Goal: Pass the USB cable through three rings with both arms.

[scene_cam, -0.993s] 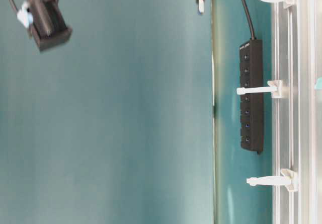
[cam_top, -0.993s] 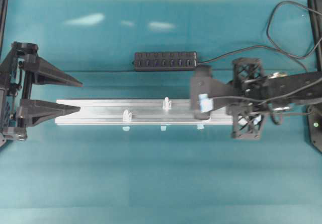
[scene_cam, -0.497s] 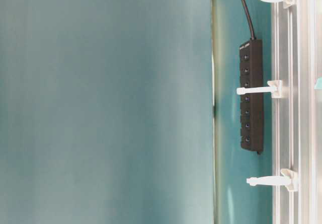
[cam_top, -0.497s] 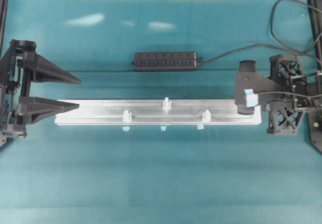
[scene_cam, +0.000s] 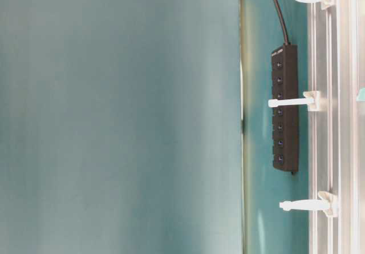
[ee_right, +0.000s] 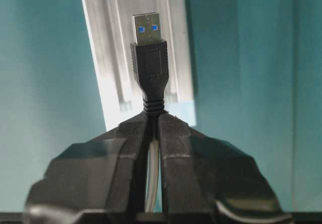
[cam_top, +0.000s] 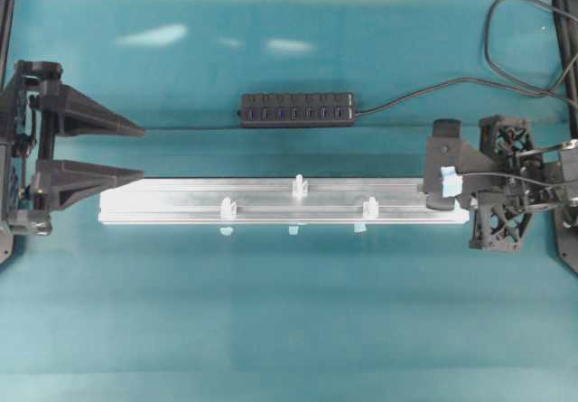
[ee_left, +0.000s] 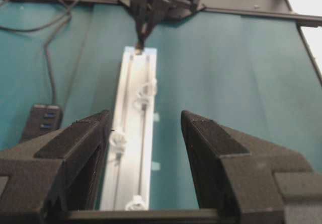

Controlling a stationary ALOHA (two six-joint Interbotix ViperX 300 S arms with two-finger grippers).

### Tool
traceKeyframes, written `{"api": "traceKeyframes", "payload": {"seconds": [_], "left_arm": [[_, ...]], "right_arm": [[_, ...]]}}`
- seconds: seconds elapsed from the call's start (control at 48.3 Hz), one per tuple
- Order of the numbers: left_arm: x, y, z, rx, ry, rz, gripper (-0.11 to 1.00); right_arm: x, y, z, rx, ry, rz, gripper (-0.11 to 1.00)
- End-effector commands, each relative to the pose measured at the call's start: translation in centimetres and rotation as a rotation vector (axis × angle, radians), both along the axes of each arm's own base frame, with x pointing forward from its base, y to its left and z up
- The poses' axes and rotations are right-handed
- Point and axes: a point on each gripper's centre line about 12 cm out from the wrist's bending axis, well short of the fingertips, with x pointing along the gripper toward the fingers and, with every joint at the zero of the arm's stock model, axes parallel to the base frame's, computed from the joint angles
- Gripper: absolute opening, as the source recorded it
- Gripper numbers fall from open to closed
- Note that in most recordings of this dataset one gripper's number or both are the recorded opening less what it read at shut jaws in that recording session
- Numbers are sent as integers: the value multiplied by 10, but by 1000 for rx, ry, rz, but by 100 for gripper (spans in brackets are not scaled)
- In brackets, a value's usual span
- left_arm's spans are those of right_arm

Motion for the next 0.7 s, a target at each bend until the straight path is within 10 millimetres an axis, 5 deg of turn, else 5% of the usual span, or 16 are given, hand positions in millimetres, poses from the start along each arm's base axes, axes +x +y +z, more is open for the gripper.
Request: {"api": "traceKeyframes", "payload": {"seconds": [0.0, 0.683], "left_arm": [[2, 3, 18, 5, -49, 10, 61], [39, 14, 0, 5, 56, 43, 60]], "right_arm": [[3, 0, -3, 6, -6, -9, -9], [21, 4, -23, 24, -50, 31, -9]]}}
